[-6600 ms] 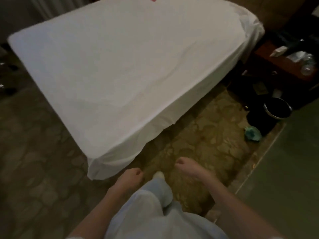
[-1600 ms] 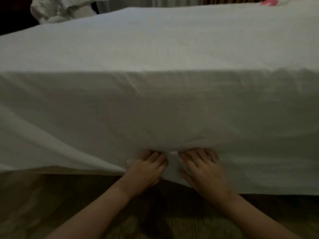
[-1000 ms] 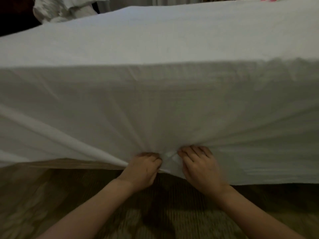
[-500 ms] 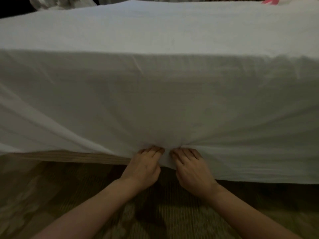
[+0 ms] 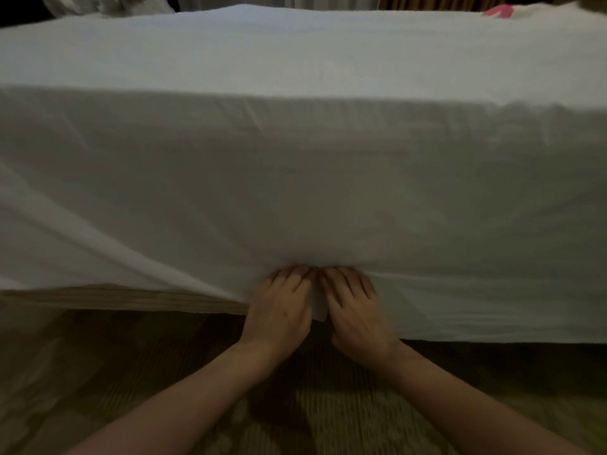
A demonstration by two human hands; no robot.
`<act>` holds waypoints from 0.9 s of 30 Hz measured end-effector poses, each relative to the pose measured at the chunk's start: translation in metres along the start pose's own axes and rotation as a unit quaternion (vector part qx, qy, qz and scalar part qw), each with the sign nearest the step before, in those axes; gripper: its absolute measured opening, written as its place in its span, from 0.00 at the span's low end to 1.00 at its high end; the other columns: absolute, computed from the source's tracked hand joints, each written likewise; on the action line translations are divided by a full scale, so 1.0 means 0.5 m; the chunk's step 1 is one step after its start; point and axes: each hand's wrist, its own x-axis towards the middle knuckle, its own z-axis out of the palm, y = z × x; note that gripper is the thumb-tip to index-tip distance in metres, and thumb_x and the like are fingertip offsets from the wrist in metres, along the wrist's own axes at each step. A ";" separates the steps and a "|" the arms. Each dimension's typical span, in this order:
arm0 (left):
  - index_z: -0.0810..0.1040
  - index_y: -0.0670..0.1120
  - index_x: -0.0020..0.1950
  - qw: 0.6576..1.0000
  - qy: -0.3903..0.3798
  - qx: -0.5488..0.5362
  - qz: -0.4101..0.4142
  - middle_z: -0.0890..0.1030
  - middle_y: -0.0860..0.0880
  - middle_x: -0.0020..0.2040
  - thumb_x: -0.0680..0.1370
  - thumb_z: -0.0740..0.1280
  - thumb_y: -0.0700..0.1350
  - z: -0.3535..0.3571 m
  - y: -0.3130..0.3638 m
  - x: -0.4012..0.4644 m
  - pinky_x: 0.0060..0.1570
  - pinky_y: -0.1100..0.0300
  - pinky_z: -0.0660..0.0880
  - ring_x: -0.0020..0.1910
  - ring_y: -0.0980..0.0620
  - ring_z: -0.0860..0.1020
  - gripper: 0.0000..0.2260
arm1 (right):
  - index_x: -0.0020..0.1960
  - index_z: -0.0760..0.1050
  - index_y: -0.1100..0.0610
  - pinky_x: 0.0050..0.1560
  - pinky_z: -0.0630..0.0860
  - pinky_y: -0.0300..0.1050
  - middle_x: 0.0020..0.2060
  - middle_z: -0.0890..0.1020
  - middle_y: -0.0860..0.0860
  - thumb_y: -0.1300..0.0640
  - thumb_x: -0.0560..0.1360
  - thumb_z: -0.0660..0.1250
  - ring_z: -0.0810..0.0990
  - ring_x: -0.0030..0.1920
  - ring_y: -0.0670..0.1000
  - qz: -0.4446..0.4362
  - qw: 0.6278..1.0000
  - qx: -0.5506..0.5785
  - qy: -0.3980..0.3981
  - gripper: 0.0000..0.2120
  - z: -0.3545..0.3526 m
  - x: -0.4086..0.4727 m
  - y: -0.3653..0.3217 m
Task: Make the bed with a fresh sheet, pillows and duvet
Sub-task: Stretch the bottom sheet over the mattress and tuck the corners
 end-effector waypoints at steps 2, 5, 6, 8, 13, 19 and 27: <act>0.81 0.42 0.56 1.000 0.004 -0.004 -0.016 0.82 0.46 0.52 0.70 0.56 0.44 -0.003 0.010 0.003 0.56 0.58 0.67 0.49 0.47 0.81 0.20 | 0.64 0.75 0.64 0.66 0.61 0.52 0.60 0.78 0.59 0.56 0.50 0.74 0.70 0.60 0.58 -0.004 1.000 0.004 0.005 0.42 -0.001 0.001 0.007; 0.79 0.42 0.59 0.999 0.029 0.001 -0.021 0.81 0.46 0.53 0.70 0.57 0.45 -0.003 0.015 0.004 0.59 0.56 0.66 0.51 0.47 0.79 0.20 | 0.67 0.71 0.62 0.67 0.60 0.52 0.62 0.75 0.57 0.56 0.58 0.68 0.71 0.61 0.57 -0.004 0.999 0.018 0.046 0.37 -0.007 0.001 0.024; 0.78 0.42 0.60 0.999 0.041 0.002 -0.023 0.80 0.46 0.55 0.70 0.58 0.45 -0.002 0.014 0.005 0.61 0.55 0.65 0.53 0.47 0.78 0.21 | 0.69 0.70 0.61 0.67 0.60 0.52 0.64 0.73 0.56 0.56 0.61 0.64 0.70 0.61 0.57 0.004 0.998 0.027 0.060 0.36 -0.009 0.000 0.030; 0.76 0.42 0.63 0.998 0.062 0.006 -0.025 0.78 0.46 0.58 0.71 0.58 0.44 -0.003 0.013 0.006 0.64 0.52 0.64 0.56 0.47 0.75 0.22 | 0.72 0.68 0.59 0.67 0.61 0.52 0.66 0.71 0.54 0.56 0.63 0.60 0.70 0.61 0.56 0.018 0.997 0.032 0.071 0.36 -0.013 0.001 0.042; 0.76 0.43 0.65 0.999 0.043 0.011 -0.006 0.78 0.47 0.61 0.71 0.57 0.44 0.002 0.008 0.000 0.65 0.51 0.65 0.61 0.48 0.74 0.23 | 0.69 0.71 0.58 0.63 0.64 0.53 0.61 0.77 0.54 0.56 0.64 0.60 0.71 0.58 0.57 0.027 0.996 0.026 0.079 0.33 -0.023 0.006 0.043; 0.77 0.42 0.64 1.000 0.013 -0.025 -0.014 0.79 0.47 0.61 0.69 0.56 0.43 -0.003 0.007 0.007 0.62 0.56 0.65 0.59 0.49 0.77 0.25 | 0.69 0.70 0.63 0.68 0.63 0.55 0.65 0.76 0.58 0.56 0.66 0.58 0.73 0.64 0.58 0.031 0.999 0.014 0.033 0.32 -0.019 -0.004 0.032; 0.53 0.46 0.78 0.990 -0.130 -0.006 -0.047 0.57 0.50 0.77 0.76 0.55 0.46 -0.028 0.025 0.055 0.75 0.56 0.45 0.76 0.50 0.55 0.30 | 0.58 0.78 0.57 0.54 0.66 0.50 0.48 0.78 0.55 0.53 0.65 0.57 0.75 0.48 0.56 0.132 0.990 0.005 0.039 0.25 -0.041 0.055 -0.012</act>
